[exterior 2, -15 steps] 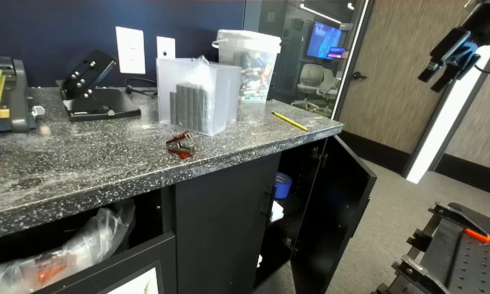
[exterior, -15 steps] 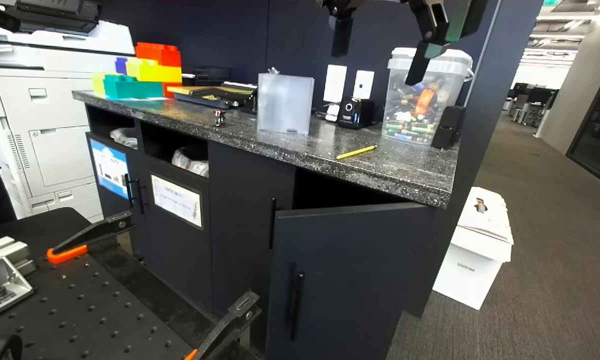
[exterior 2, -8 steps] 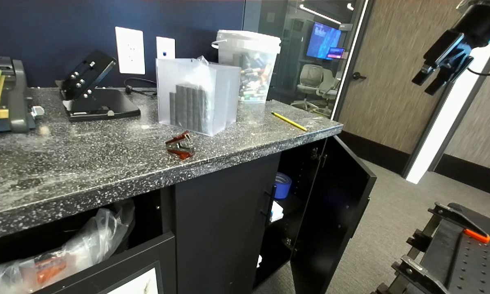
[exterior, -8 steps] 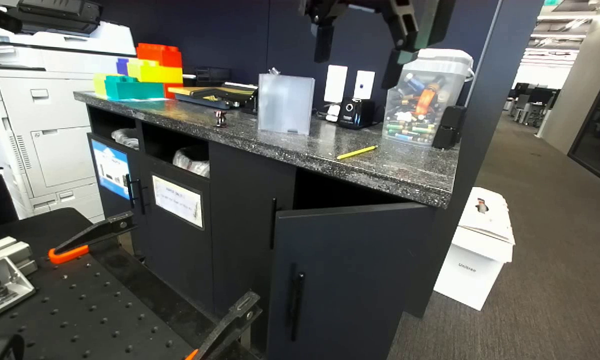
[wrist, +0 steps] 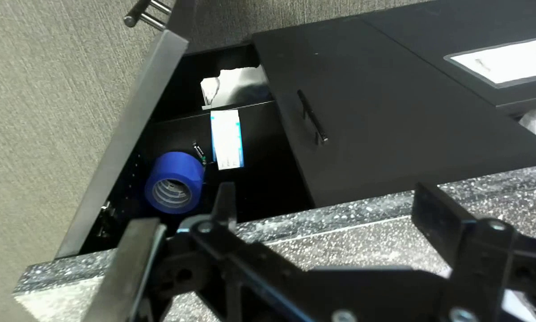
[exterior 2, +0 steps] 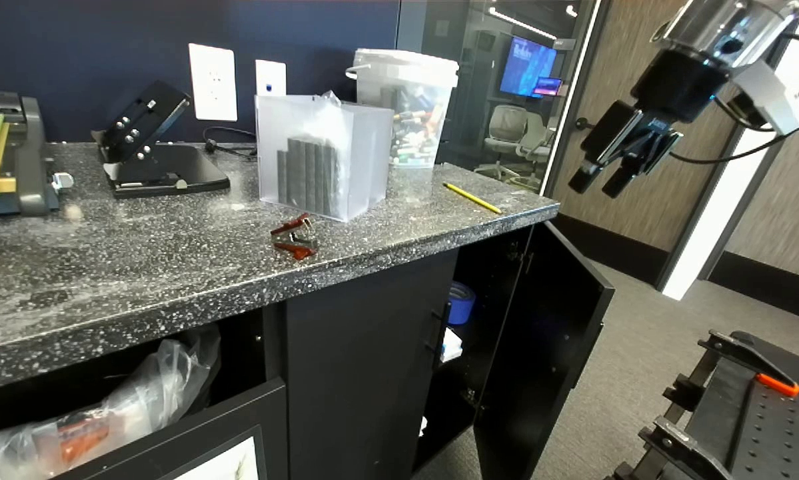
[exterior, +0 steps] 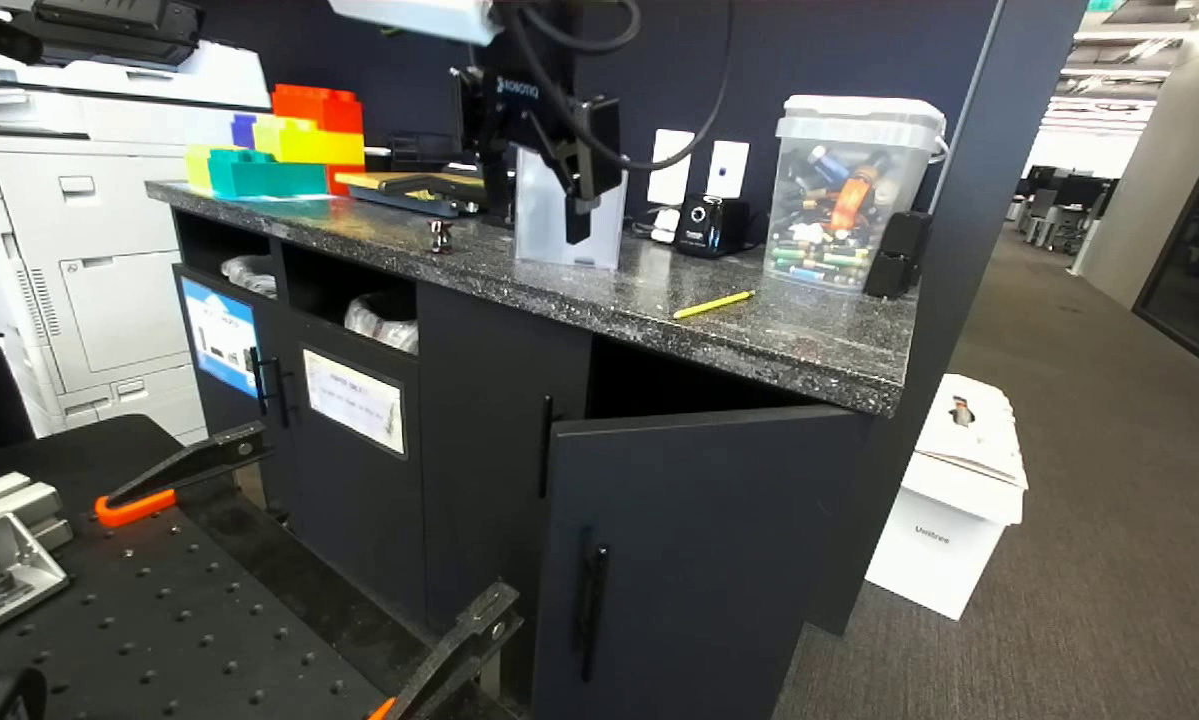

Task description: Open the left cabinet door.

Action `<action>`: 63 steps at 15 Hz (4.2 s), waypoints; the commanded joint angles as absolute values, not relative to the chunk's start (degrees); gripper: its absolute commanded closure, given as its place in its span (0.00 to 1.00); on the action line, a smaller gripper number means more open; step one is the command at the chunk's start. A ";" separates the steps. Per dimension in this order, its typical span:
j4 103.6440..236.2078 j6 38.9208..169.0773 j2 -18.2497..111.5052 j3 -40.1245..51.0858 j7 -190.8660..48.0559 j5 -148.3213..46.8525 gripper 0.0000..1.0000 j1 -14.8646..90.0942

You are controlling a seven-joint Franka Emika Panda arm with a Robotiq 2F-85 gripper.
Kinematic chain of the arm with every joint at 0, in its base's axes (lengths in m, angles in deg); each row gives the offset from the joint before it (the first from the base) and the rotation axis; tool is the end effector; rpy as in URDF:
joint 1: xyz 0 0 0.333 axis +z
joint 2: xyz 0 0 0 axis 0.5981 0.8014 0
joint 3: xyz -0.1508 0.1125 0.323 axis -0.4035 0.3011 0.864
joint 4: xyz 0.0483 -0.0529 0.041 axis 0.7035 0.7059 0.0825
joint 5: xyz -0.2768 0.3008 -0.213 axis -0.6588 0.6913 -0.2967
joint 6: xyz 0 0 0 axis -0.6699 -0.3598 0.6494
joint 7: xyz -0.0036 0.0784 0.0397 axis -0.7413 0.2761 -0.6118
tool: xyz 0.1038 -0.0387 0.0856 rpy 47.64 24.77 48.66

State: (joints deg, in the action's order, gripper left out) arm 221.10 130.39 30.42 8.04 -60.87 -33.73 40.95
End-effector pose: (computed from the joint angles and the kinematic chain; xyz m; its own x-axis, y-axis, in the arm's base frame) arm 0.5420 0.0177 0.2804 0.9532 -0.0815 0.2911 -0.0501 -0.9922 -0.1138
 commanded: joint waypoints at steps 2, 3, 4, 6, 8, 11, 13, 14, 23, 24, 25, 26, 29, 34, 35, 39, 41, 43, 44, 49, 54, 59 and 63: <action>217.97 138.28 40.89 11.36 -71.02 -39.76 0.00 42.12; 217.01 139.50 43.72 12.01 -72.41 -39.42 0.00 42.67; 216.19 140.56 46.41 11.93 -74.43 -40.44 0.00 43.48; 214.09 142.61 52.58 8.23 -81.05 -45.61 0.00 48.45; 210.56 142.62 58.61 4.34 -85.74 -48.05 0.00 54.26; 203.89 142.30 67.41 -1.02 -90.82 -47.59 0.00 61.84; 200.13 142.63 72.13 -3.56 -93.53 -46.31 0.00 65.29; 198.60 142.73 74.06 -4.74 -94.98 -45.63 0.00 66.71; 189.38 147.53 89.51 -14.82 -104.80 -41.02 0.00 75.97; 188.87 149.26 91.33 -16.53 -105.80 -40.02 0.00 77.77; 188.25 151.10 93.48 -18.71 -107.06 -38.53 0.00 80.28; 187.67 152.60 95.47 -20.51 -107.86 -36.62 0.00 82.54; 185.57 154.39 100.63 -24.66 -109.11 -30.43 0.00 88.25; 179.95 152.81 108.73 -30.61 -112.30 -24.08 0.00 94.23; 178.64 152.61 110.17 -31.50 -112.97 -23.48 0.00 94.26; 174.64 151.17 113.71 -33.03 -114.59 -22.87 0.01 93.79; 173.53 150.74 114.20 -32.71 -115.00 -23.27 0.25 93.61; 174.01 151.36 113.92 -32.41 -114.92 -23.34 0.34 94.12; 174.83 151.98 113.07 -32.02 -114.57 -23.43 0.41 94.32; 177.25 152.35 104.60 -26.27 -109.40 -26.22 0.79 88.72; 179.61 151.03 96.37 -16.74 -100.94 -29.71 0.97 80.13; 186.32 150.89 91.42 -9.29 -94.81 -29.70 0.96 78.62; 191.37 153.78 89.03 -6.52 -93.74 -29.34 0.96 78.20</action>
State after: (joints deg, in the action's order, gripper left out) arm 187.03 154.23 93.28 -12.94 -97.26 -29.45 76.83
